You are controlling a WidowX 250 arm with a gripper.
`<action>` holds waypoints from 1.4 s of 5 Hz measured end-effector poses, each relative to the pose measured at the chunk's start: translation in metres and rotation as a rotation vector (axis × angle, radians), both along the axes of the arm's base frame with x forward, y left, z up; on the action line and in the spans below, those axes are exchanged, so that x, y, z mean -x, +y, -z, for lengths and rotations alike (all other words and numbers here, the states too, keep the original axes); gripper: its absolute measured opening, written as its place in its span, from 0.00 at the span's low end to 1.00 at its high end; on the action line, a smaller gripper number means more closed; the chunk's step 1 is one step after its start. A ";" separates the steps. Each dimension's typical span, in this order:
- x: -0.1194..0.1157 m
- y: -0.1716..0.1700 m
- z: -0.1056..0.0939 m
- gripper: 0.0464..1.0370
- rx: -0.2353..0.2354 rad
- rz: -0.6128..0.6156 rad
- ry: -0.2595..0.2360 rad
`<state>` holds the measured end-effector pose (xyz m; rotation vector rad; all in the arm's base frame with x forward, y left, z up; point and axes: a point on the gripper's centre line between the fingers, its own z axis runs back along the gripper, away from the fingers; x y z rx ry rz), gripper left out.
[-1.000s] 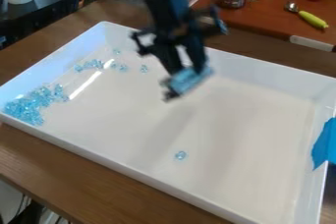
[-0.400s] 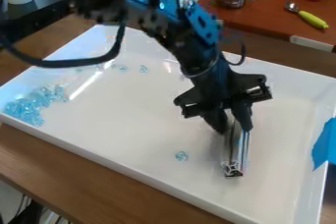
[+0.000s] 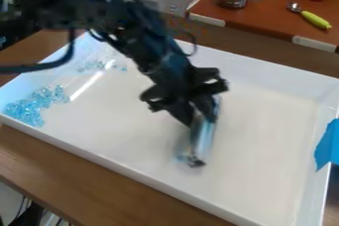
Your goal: Sweep into pile
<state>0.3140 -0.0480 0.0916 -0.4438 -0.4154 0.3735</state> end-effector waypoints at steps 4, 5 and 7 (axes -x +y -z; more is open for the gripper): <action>0.022 0.114 0.010 0.32 -0.059 0.025 -0.029; 0.023 0.143 0.009 0.32 -0.127 0.032 -0.023; 0.061 0.185 0.007 0.32 -0.127 0.103 0.027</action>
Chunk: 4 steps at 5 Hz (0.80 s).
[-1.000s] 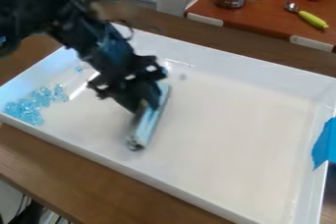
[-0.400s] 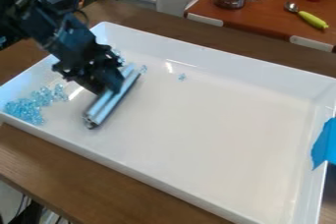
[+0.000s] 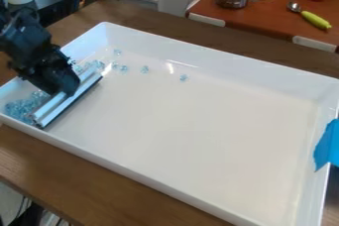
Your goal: Sweep into pile
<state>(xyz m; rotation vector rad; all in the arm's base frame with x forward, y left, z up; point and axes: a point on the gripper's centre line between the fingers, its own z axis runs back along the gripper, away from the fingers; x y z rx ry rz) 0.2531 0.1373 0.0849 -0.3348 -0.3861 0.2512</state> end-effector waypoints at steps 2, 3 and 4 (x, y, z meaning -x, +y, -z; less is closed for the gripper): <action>0.010 0.000 -0.017 0.32 0.056 -0.008 -0.035; -0.004 -0.028 -0.027 0.32 0.154 -0.090 0.002; -0.037 -0.077 -0.050 0.32 0.158 -0.062 0.001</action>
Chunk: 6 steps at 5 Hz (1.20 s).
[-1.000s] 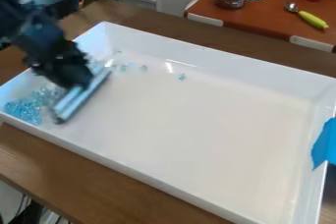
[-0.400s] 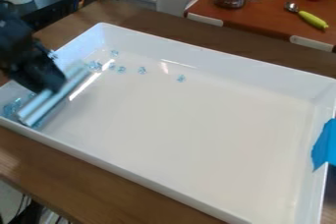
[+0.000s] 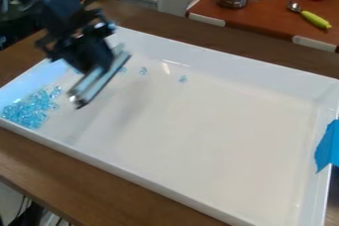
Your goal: Sweep into pile
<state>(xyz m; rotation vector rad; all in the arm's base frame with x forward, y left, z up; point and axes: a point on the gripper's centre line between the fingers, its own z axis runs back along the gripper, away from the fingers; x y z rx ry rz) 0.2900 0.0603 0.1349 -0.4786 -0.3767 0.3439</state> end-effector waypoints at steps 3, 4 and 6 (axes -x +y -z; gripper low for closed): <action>-0.037 -0.073 0.022 0.32 -0.087 -0.001 0.112; -0.055 -0.082 0.034 0.32 -0.120 0.020 0.117; -0.084 -0.076 0.040 0.32 -0.113 -0.020 0.115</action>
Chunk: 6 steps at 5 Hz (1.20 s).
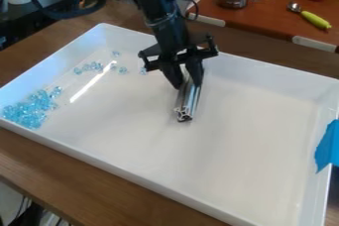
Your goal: Sweep into pile
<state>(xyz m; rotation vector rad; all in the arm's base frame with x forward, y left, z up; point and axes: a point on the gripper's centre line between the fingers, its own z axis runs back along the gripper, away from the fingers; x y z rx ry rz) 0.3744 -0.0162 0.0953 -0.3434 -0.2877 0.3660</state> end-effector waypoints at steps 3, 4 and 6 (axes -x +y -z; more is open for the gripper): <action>-0.002 0.077 -0.001 0.32 0.015 -0.252 -0.027; -0.007 0.100 -0.002 0.32 0.012 -0.437 -0.052; -0.016 0.125 -0.002 0.32 0.060 -0.779 -0.058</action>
